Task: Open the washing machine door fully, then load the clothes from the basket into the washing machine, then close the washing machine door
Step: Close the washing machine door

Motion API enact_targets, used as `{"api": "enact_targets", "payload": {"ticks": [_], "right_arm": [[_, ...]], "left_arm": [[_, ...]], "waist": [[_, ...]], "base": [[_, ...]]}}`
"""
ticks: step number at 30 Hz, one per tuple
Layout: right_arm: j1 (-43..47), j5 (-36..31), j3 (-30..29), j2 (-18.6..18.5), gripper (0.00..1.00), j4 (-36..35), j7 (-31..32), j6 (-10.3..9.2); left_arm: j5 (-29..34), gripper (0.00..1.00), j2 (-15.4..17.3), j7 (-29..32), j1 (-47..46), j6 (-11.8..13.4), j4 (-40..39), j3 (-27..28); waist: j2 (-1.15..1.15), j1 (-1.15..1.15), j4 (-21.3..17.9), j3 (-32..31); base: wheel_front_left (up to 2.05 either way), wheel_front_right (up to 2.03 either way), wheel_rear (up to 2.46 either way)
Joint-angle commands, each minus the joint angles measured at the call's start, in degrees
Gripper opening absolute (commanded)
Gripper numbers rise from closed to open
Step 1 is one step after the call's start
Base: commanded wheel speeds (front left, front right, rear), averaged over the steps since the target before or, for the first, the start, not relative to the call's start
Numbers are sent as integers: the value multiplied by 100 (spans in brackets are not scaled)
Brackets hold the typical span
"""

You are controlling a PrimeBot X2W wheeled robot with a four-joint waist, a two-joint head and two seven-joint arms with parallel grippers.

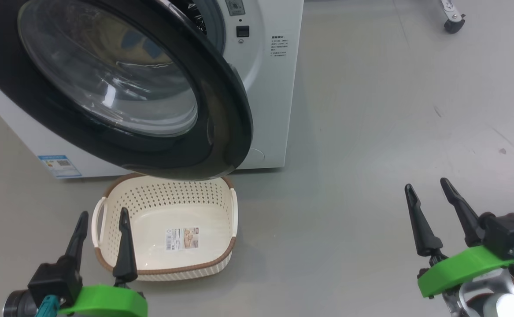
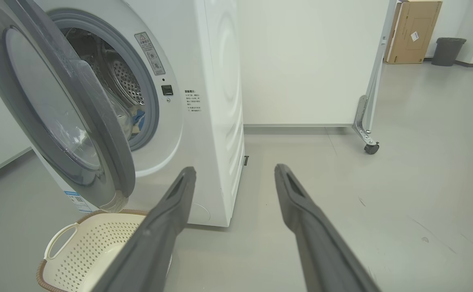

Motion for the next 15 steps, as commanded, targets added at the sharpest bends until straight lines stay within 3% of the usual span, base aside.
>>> {"api": "enact_targets", "payload": {"ticks": [1,5,7,8,9,10,15], "right_arm": [[-132,39,86,-30,100,-216,-37,-16],[-136,56,75,-30,98,-214,-40,-16],[-144,52,71,-30,72,-217,-37,-16],[-149,48,69,-30,45,-216,-34,-16],[-154,46,66,-30,7,-214,-31,-16],[-158,47,61,-30,0,-213,-30,-16],[-203,83,75,-30,0,-155,-42,-16]], "left_arm": [[63,100,141,34,-154,425,-208,251],[76,100,150,38,-162,452,-214,246],[81,100,149,33,-169,463,-222,239],[84,100,148,27,-175,465,-227,233],[83,100,146,22,-181,464,-231,228],[81,100,144,16,-189,462,-235,222],[91,100,146,13,-264,446,-248,180]], "waist": [[0,0,-3,5],[0,0,-6,20],[0,0,-3,31],[0,0,1,36],[0,0,7,42],[0,0,15,50],[0,0,95,119]], "base": [[0,0,0],[0,0,0],[0,0,0],[0,0,0],[0,0,0],[0,0,0],[0,0,0]]}}
